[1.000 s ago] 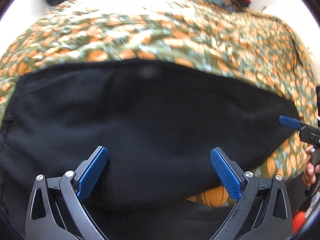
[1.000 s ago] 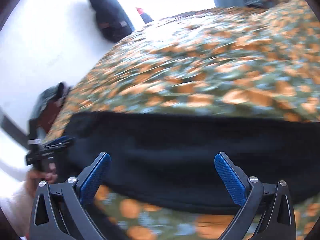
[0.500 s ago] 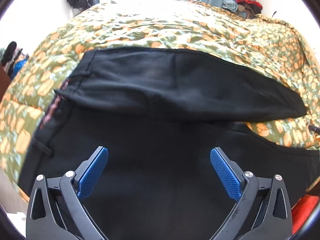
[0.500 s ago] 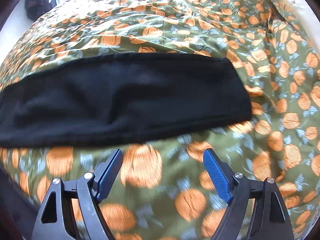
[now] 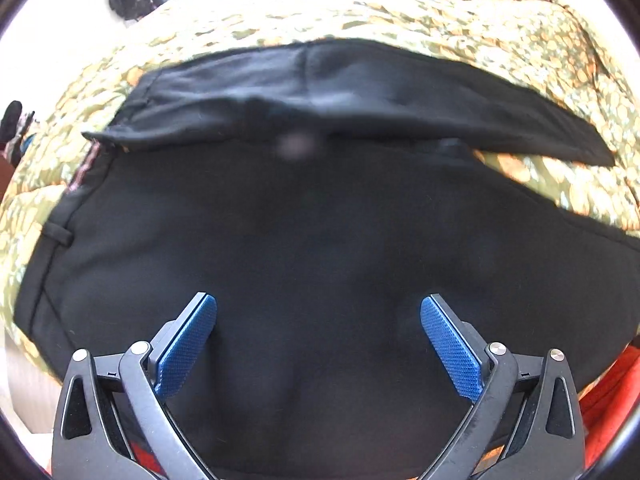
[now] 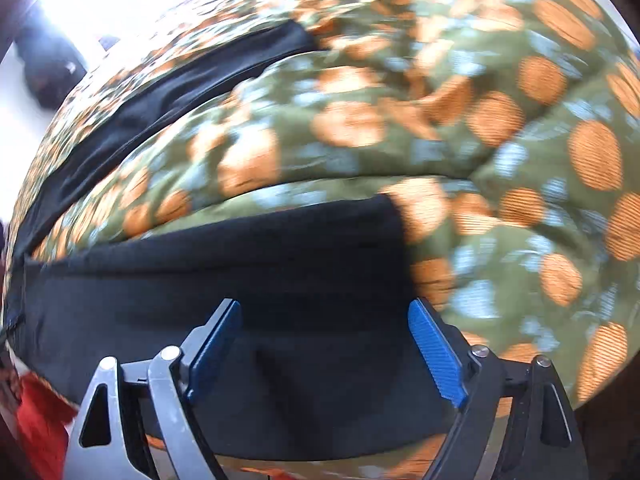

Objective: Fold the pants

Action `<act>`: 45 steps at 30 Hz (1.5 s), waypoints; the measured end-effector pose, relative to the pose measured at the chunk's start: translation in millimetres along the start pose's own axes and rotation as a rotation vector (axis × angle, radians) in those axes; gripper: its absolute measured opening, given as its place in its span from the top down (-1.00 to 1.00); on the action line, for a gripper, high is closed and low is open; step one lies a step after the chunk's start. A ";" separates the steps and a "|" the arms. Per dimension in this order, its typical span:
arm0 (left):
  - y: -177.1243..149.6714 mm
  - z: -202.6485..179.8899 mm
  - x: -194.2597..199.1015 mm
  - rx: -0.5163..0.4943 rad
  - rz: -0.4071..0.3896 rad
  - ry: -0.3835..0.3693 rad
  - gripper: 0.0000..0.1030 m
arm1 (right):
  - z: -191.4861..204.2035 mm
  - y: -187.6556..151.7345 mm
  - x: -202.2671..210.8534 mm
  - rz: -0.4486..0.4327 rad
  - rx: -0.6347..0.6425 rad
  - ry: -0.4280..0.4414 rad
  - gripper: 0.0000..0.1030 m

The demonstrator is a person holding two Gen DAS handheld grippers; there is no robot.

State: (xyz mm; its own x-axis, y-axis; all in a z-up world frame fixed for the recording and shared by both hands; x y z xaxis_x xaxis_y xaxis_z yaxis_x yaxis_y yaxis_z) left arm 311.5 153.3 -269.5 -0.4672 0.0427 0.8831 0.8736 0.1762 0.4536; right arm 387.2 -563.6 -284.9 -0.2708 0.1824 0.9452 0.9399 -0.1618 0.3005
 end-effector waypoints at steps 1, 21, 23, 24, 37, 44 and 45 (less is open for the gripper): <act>10.9 -0.2 4.6 0.005 -0.025 -0.004 -0.98 | -7.6 4.9 7.9 -0.015 -0.009 -0.029 -0.65; 130.9 57.3 -103.5 0.111 -0.183 0.086 -0.99 | 400.2 161.2 -47.4 -0.165 0.529 0.281 -0.65; 130.7 57.1 -105.1 0.106 -0.197 0.090 -0.99 | 368.8 163.8 -57.6 -0.217 0.515 0.309 -0.63; 130.0 57.4 -106.1 0.105 -0.203 0.091 -0.99 | 345.3 171.8 -59.8 -0.241 0.481 0.306 -0.62; 131.3 55.5 -109.0 0.094 -0.238 0.110 -0.99 | 114.2 207.0 -26.7 -0.111 -0.240 0.680 -0.58; 131.4 55.2 -108.7 0.092 -0.247 0.109 -0.99 | 135.7 199.3 -87.0 0.015 -0.443 0.730 -0.57; 131.7 55.2 -108.7 0.092 -0.250 0.109 -0.99 | 132.6 207.7 -89.1 -0.018 -0.478 0.729 -0.57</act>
State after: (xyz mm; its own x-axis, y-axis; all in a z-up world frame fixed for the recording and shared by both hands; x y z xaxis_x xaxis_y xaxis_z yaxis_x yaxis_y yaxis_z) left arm 469.8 226.1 -312.4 -0.6445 -0.1183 0.7554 0.7150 0.2569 0.6502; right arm 634.1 -484.8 -323.7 -0.5039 -0.4510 0.7367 0.7904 -0.5847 0.1828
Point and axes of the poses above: each gripper's, at about its wrist camera, not at the fingertips, and x roughly against the way its jaws point, z to its left, y to its top, the point moved 9 cm from there along -x, roughly the way its jaws point, and after that the axes turned 7 degrees about -y, right-handed, at the moved point
